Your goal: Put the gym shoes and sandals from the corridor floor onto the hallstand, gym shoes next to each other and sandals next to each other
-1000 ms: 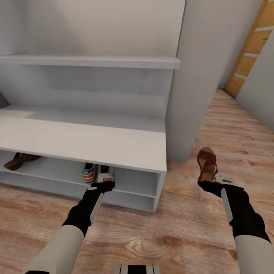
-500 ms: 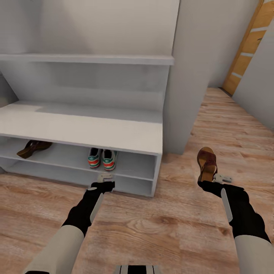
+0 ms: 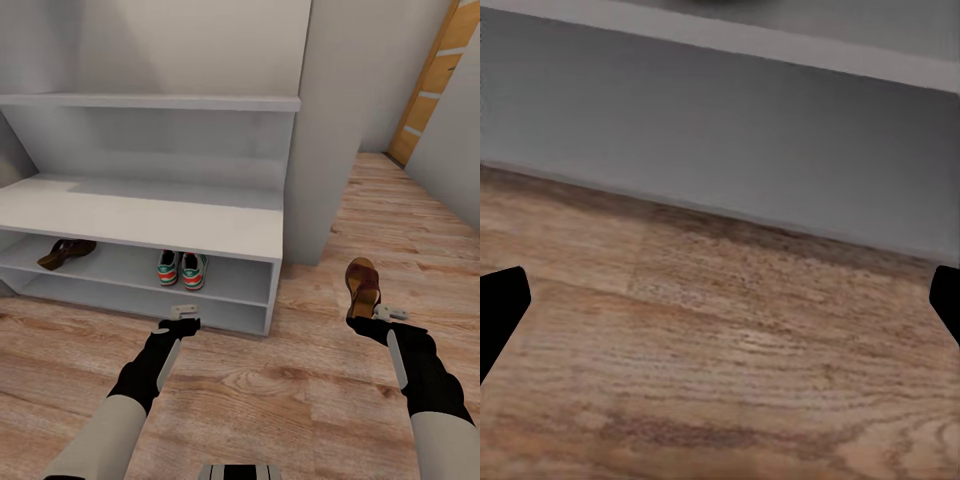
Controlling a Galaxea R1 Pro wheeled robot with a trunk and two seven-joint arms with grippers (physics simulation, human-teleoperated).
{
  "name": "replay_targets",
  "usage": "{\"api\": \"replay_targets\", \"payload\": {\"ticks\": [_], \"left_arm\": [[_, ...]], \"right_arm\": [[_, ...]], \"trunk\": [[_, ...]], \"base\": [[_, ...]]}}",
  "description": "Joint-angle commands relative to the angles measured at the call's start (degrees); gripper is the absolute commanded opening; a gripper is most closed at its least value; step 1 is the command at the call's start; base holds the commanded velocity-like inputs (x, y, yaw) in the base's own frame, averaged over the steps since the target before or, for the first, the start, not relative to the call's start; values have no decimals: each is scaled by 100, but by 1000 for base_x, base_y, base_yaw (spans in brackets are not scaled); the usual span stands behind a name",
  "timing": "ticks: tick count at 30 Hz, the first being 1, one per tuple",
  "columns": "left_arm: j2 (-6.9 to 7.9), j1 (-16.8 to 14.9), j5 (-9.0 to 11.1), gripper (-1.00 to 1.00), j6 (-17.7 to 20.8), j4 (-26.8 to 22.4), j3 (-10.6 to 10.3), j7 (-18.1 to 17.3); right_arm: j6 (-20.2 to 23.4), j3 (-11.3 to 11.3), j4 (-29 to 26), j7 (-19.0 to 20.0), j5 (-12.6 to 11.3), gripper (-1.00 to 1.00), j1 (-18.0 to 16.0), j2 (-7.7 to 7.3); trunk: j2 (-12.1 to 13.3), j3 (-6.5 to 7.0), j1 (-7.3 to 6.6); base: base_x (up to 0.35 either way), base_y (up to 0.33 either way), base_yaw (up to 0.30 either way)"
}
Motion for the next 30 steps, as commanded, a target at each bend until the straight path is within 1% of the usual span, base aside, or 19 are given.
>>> {"api": "replay_targets", "payload": {"ticks": [1, 2, 4, 6, 8, 16, 19, 30], "left_arm": [[2, 8, -10, 100, 0, 0, -3, 1], [-22, 41, -31, 100, 28, 33, 30, -32], [-87, 46, -30, 100, 57, 98, -36, 34], [-87, 46, -30, 100, 57, 162, -97, 98], [-126, 21, -31, 100, 75, 149, -160, 162], [-155, 266, -54, 100, 87, 68, -171, 411], [-157, 352, -55, 100, 88, 63, -167, 397], [-149, 379, -52, 100, 88, 70, -147, 366]], "right_arm": [[0, 0, 2, -17, -19, -100, -1, 0], [32, -13, 35, 35, -23, -100, -34, 26], [53, -78, -19, 122, -22, -100, 33, -21], [53, -79, -29, 138, -35, -100, 43, -21], [50, -116, -95, 114, -45, -100, 101, -50], [40, -136, 139, 45, -25, -100, 169, -69], [40, -132, 236, 42, -27, -100, 172, -70], [40, -130, 518, 36, -36, -100, 173, -63]], "trunk": [[0, 0, 0], [0, 0, 0], [0, 0, 0], [0, 0, 0], [0, 0, 0], [0, 0, 0], [0, 0, 0], [0, 0, 0]], "base": [[-7, 0, 0], [0, 0, 0], [0, 0, 0], [0, 0, 0], [0, 0, 0], [0, 42, 0], [-12, 224, 0], [-23, 309, 0]]}}
